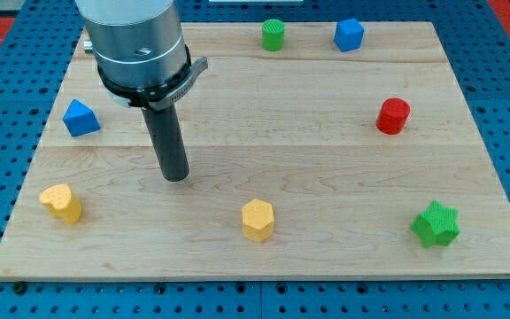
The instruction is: Move your arm towards the top side of the board
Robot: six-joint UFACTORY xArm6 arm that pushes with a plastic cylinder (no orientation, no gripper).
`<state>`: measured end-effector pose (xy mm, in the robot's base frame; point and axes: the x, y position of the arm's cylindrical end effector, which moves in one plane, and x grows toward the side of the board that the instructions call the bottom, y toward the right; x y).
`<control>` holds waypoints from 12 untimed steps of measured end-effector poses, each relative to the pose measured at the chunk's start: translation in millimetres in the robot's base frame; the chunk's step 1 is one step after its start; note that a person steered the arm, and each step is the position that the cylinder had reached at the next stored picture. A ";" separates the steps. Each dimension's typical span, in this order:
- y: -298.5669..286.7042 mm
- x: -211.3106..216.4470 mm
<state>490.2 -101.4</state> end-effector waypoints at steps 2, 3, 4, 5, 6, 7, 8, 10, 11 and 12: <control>-2.2 0.0; -2.6 0.0; -6.0 -0.7; -8.1 -1.7; -8.1 -10.1; -8.1 -19.4; -8.1 -27.7; -8.1 -56.2; -8.1 -75.1; -8.0 -92.3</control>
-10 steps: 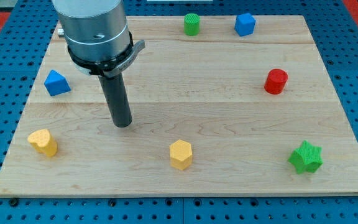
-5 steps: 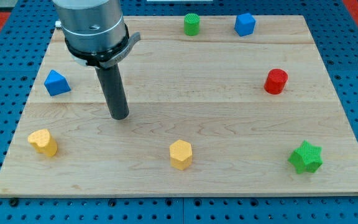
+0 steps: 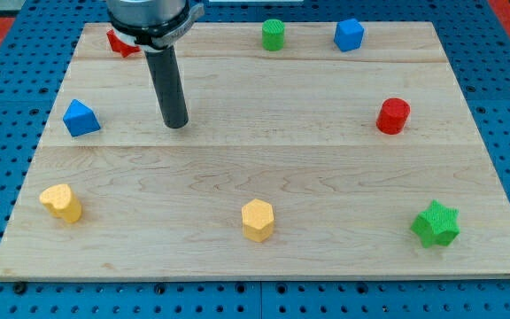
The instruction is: Move your arm towards the top side of the board
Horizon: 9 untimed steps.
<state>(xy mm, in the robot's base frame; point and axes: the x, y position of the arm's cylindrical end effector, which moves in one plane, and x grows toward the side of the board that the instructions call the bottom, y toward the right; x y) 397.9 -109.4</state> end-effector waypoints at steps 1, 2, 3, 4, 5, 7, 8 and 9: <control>0.0 -16.5; 0.1 -29.1; 0.1 -40.3; -1.4 -54.4; -1.4 -64.2; -1.6 -87.0; -3.7 -89.6; -33.9 -89.6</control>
